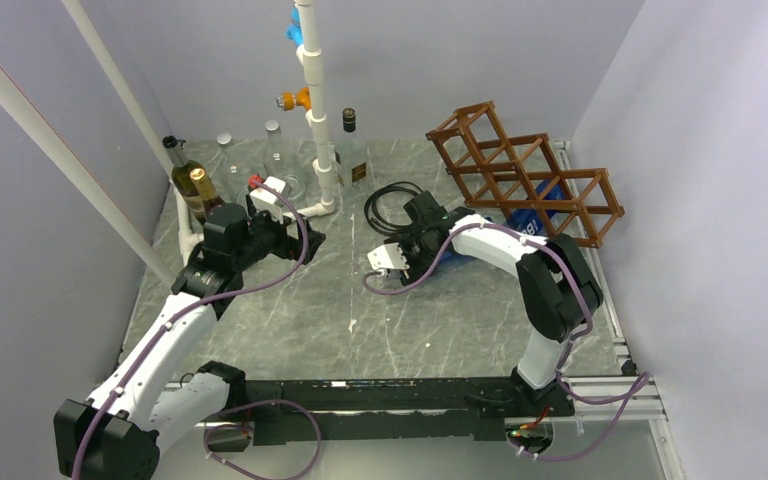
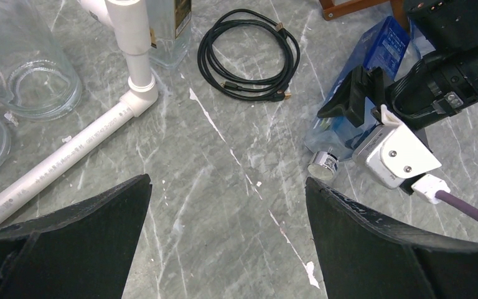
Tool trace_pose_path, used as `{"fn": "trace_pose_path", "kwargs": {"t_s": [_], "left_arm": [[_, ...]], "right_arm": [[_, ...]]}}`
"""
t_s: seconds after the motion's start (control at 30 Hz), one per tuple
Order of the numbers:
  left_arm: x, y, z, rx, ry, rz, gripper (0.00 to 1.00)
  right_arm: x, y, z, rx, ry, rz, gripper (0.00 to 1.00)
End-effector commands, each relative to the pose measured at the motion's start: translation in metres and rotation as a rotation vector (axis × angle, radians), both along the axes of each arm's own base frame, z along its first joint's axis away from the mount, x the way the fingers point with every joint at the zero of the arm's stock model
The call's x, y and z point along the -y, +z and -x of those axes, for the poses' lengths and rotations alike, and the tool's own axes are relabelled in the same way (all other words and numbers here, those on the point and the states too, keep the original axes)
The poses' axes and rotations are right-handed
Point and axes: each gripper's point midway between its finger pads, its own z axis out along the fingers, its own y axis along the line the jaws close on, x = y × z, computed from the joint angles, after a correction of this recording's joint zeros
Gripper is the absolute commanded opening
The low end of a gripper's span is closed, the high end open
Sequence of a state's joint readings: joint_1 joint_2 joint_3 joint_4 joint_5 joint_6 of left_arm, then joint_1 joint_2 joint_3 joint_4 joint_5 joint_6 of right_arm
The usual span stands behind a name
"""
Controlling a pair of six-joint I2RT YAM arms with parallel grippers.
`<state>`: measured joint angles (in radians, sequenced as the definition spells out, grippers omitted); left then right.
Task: Take the wine bottle off the wine rack
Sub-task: Pick up the wine bottle from the wine rack, then place the wine bottle at the center of the board.
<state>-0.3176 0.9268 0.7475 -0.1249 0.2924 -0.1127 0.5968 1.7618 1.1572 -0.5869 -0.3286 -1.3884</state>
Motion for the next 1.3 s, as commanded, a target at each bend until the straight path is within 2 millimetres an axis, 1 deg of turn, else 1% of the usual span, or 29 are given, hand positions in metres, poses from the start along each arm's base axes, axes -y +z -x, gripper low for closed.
{"fn": "trace_pose_path", "kwargs": {"t_s": [0.0, 0.13, 0.23, 0.43, 0.57, 0.6, 0.7, 0.77, 0.87, 1.03, 1.23, 1.27], "left_arm": [[0.004, 0.024, -0.004, 0.065, -0.029, 0.014, 0.99], [0.003, 0.026, -0.002, 0.079, -0.037, 0.001, 0.99], [0.002, 0.033, 0.002, 0.115, -0.054, -0.008, 0.99], [0.011, 0.047, 0.02, 0.214, -0.159, -0.014, 0.99], [0.016, 0.061, 0.039, 0.329, -0.236, -0.003, 0.99], [0.017, 0.067, 0.045, 0.372, -0.251, 0.008, 0.99], [0.024, 0.077, 0.068, 0.496, -0.335, 0.054, 0.99], [0.028, 0.081, 0.083, 0.552, -0.382, 0.102, 0.99], [0.036, 0.079, 0.099, 0.579, -0.438, 0.161, 0.99], [0.054, 0.068, 0.11, 0.561, -0.515, 0.178, 0.99], [0.074, 0.064, 0.118, 0.591, -0.564, 0.179, 0.99], [0.077, 0.063, 0.118, 0.613, -0.567, 0.158, 0.99]], "right_arm": [[-0.028, 0.048, 0.001, 0.01, 0.014, -0.166, 0.0], [-0.041, 0.059, 0.004, -0.011, 0.047, -0.222, 0.0], [-0.048, 0.069, 0.007, -0.024, 0.067, -0.262, 0.0], [-0.06, 0.09, 0.016, -0.052, 0.089, -0.356, 0.0], [-0.063, 0.102, 0.025, -0.068, 0.11, -0.403, 0.0], [-0.064, 0.107, 0.027, -0.07, 0.118, -0.416, 0.0], [-0.067, 0.123, 0.033, -0.084, 0.132, -0.47, 0.0], [-0.069, 0.135, 0.037, -0.095, 0.139, -0.508, 0.0], [-0.07, 0.152, 0.044, -0.105, 0.15, -0.557, 0.0], [-0.074, 0.172, 0.055, -0.147, 0.157, -0.644, 0.0], [-0.077, 0.187, 0.069, -0.203, 0.169, -0.72, 0.0], [-0.076, 0.189, 0.07, -0.209, 0.168, -0.731, 0.0]]}}
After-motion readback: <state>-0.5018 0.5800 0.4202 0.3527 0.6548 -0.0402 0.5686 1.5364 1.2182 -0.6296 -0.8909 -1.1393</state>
